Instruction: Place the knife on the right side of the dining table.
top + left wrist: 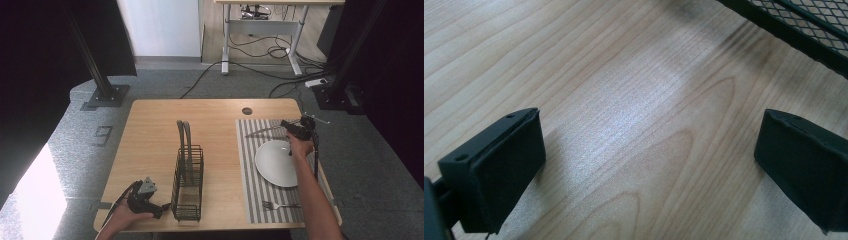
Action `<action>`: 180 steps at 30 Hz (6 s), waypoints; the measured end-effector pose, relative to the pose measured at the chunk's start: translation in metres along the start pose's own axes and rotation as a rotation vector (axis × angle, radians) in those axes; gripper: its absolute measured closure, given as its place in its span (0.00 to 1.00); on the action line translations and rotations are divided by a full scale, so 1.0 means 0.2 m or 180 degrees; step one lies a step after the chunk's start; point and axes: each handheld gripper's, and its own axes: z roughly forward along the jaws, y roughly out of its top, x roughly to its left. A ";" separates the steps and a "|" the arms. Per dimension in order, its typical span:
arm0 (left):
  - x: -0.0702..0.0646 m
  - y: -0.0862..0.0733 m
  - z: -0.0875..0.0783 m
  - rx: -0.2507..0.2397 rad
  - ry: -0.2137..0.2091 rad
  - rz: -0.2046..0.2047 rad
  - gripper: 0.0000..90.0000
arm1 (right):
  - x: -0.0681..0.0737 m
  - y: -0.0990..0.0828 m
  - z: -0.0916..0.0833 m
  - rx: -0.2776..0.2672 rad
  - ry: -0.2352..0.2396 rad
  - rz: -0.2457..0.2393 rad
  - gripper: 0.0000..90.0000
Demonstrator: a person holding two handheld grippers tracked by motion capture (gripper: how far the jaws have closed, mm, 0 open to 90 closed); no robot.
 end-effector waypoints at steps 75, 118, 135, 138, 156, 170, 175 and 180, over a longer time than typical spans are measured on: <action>0.00 0.00 0.00 0.0008 -0.0010 0.0015 0.00 | -0.01 0.02 0.06 0.0539 -0.0341 -0.0422 0.45; 0.00 0.00 0.00 -0.0002 -0.0013 0.0009 0.00 | 0.06 0.06 0.34 0.1058 -0.0426 -0.1031 0.46; 0.00 0.00 0.00 -0.0003 -0.0008 0.0005 0.00 | 0.06 0.06 0.31 0.1103 -0.0521 -0.0876 0.45; 0.00 0.00 0.00 -0.0003 -0.0007 0.0004 0.00 | 0.05 0.06 0.30 0.1106 -0.0531 -0.0835 0.45; 0.00 0.00 0.00 -0.0002 -0.0006 0.0002 0.00 | 0.03 0.05 0.24 0.0923 -0.0439 -0.0736 0.41; 0.00 0.00 0.00 -0.0002 -0.0004 0.0002 0.00 | 0.32 0.00 -0.07 0.0718 0.0144 -0.0936 0.38; 0.00 0.00 0.00 -0.0001 -0.0008 0.0006 0.00 | 0.40 -0.07 -0.21 0.0656 0.0327 -0.0996 0.38; 0.00 0.00 0.00 -0.0001 -0.0010 0.0013 0.00 | 0.53 -0.17 -0.35 0.0621 0.0631 -0.1111 0.38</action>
